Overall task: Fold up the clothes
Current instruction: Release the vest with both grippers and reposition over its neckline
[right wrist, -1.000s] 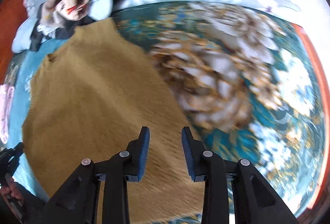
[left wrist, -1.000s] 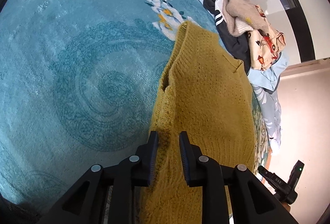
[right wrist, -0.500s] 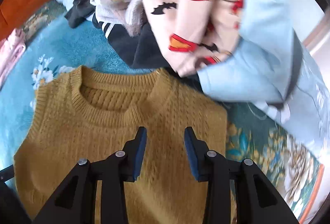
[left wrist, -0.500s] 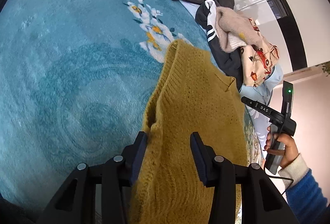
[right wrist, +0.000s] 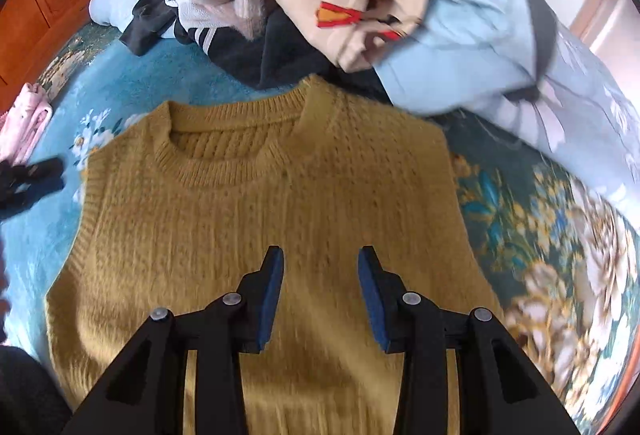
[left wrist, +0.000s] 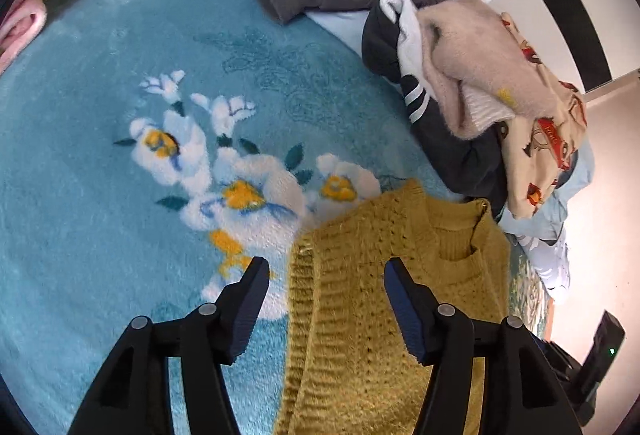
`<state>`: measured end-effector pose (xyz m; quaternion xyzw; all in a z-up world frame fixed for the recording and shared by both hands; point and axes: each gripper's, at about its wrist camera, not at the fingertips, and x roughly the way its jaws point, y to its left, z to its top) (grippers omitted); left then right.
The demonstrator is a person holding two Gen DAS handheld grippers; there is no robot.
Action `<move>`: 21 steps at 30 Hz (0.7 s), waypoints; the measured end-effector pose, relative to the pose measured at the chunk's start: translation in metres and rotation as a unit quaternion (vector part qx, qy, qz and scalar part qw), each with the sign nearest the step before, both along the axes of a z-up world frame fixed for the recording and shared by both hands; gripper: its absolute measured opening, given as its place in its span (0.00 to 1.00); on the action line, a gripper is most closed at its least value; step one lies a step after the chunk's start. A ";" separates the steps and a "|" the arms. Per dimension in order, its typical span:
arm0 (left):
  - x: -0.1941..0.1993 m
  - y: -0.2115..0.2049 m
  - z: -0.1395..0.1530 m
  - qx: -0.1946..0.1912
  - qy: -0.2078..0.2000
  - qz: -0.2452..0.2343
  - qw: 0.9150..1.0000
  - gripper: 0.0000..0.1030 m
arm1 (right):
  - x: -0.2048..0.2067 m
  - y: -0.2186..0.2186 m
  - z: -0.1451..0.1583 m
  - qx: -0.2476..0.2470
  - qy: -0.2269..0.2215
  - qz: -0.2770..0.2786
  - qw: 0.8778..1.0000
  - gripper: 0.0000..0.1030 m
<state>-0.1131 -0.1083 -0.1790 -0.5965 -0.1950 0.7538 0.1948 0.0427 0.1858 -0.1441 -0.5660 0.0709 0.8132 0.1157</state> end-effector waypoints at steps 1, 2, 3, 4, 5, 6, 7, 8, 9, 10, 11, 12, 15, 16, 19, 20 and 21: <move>-0.004 0.004 -0.007 -0.003 -0.011 -0.005 1.000 0.62 | 0.009 0.001 0.003 -0.004 -0.002 -0.007 1.000 0.39; -0.008 0.008 -0.013 -0.006 -0.021 -0.011 1.000 0.62 | 0.018 0.002 0.005 -0.007 -0.004 -0.014 1.000 0.39; -0.008 0.013 -0.016 -0.008 -0.022 -0.019 1.000 0.62 | 0.024 0.004 0.006 -0.006 -0.009 -0.019 1.000 0.39; -0.008 0.017 -0.018 -0.011 -0.022 -0.028 0.999 0.60 | 0.029 0.006 0.007 -0.004 -0.015 -0.023 1.000 0.39; -0.007 0.020 -0.016 -0.013 -0.014 -0.033 0.999 0.60 | 0.034 0.007 0.008 -0.002 -0.020 -0.028 0.999 0.39; -0.007 0.021 -0.016 -0.008 -0.017 -0.036 0.999 0.51 | 0.036 0.009 0.009 -0.006 -0.019 -0.034 0.999 0.39; -0.006 0.022 -0.015 -0.004 -0.021 -0.039 0.999 0.29 | 0.037 0.011 0.010 -0.009 -0.018 -0.040 0.999 0.39; -0.006 0.022 -0.015 -0.012 -0.026 -0.036 0.999 0.15 | 0.039 0.013 0.012 -0.013 -0.016 -0.046 0.999 0.39; -0.004 0.021 -0.011 -0.009 -0.022 -0.036 0.999 0.08 | 0.040 0.015 0.013 -0.017 -0.015 -0.052 0.998 0.39; -0.002 0.020 -0.006 -0.006 -0.017 -0.037 0.999 0.07 | 0.041 0.017 0.014 -0.020 -0.013 -0.058 0.998 0.39; 0.005 0.022 0.004 -0.008 0.005 -0.047 0.999 0.07 | 0.043 0.019 0.016 -0.024 -0.012 -0.064 0.998 0.39; 0.012 0.025 0.014 -0.009 0.027 -0.057 0.998 0.07 | 0.044 0.021 0.017 -0.028 -0.010 -0.070 0.997 0.39; 0.038 0.035 0.048 -0.013 0.094 -0.097 0.991 0.07 | 0.043 0.022 0.021 -0.032 0.002 -0.074 0.997 0.39; 0.047 0.039 0.057 -0.011 0.110 -0.107 0.988 0.07 | 0.041 0.022 0.023 -0.036 0.009 -0.072 0.997 0.39; 0.068 0.044 0.078 0.007 0.135 -0.118 0.984 0.07 | 0.031 0.024 0.029 -0.052 0.031 -0.071 0.996 0.39; 0.077 0.042 0.082 0.015 0.138 -0.117 0.983 0.07 | 0.026 0.026 0.031 -0.061 0.040 -0.073 0.995 0.39; 0.085 0.040 0.086 0.024 0.141 -0.115 0.983 0.07 | 0.021 0.031 0.035 -0.078 0.052 -0.081 0.992 0.39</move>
